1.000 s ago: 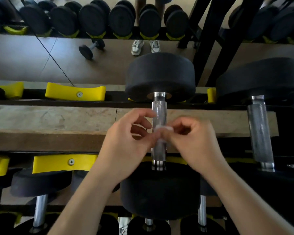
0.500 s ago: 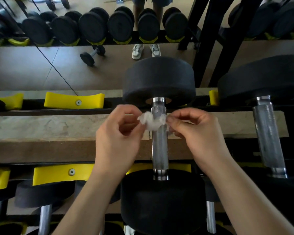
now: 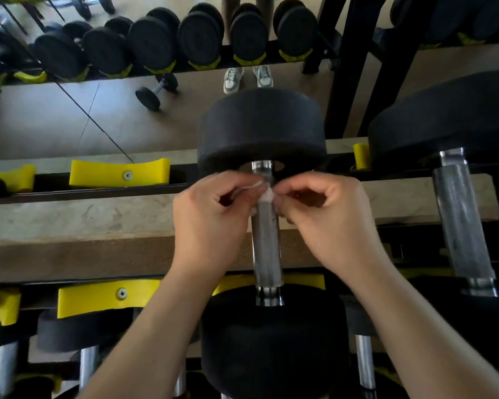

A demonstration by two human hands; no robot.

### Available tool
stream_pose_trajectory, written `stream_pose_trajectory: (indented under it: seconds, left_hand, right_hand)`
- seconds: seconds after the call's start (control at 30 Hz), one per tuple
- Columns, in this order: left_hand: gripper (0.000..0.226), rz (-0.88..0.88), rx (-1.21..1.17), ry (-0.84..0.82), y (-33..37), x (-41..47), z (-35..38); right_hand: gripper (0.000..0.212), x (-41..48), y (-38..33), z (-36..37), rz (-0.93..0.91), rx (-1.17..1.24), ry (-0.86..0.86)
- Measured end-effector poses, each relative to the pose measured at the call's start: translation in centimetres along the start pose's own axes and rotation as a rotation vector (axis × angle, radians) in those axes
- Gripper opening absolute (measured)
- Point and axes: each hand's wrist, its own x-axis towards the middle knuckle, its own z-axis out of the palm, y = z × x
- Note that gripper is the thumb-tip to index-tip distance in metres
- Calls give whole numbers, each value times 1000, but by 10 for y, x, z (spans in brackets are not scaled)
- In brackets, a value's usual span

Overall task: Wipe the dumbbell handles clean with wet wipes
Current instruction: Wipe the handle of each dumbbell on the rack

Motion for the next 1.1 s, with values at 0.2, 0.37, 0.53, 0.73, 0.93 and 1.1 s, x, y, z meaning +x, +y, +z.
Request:
stream_pose_trajectory:
  seconds: [0.2, 0.37, 0.53, 0.73, 0.93, 1.1]
  left_hand:
    - [16, -156, -28, -429, 5, -26, -21]
    - [31, -66, 17, -591, 20, -33, -31]
    - [44, -192, -159, -485, 30, -56, -51]
    - [38, -21, 124, -457, 42, -91, -42]
    - [42, 113, 480, -468, 62, -103, -19]
    - [45, -85, 375, -236, 62, -116, -11]
  right_hand:
    - [14, -32, 4, -16, 135, 89, -260]
    - [44, -32, 6, -21, 204, 254, -363]
    - [24, -33, 5, -15, 115, 161, -347]
    - [25, -22, 7, -9, -33, -100, -62]
    - [29, -34, 9, -4, 108, 180, -214]
    - [12, -24, 14, -4, 197, 182, -317]
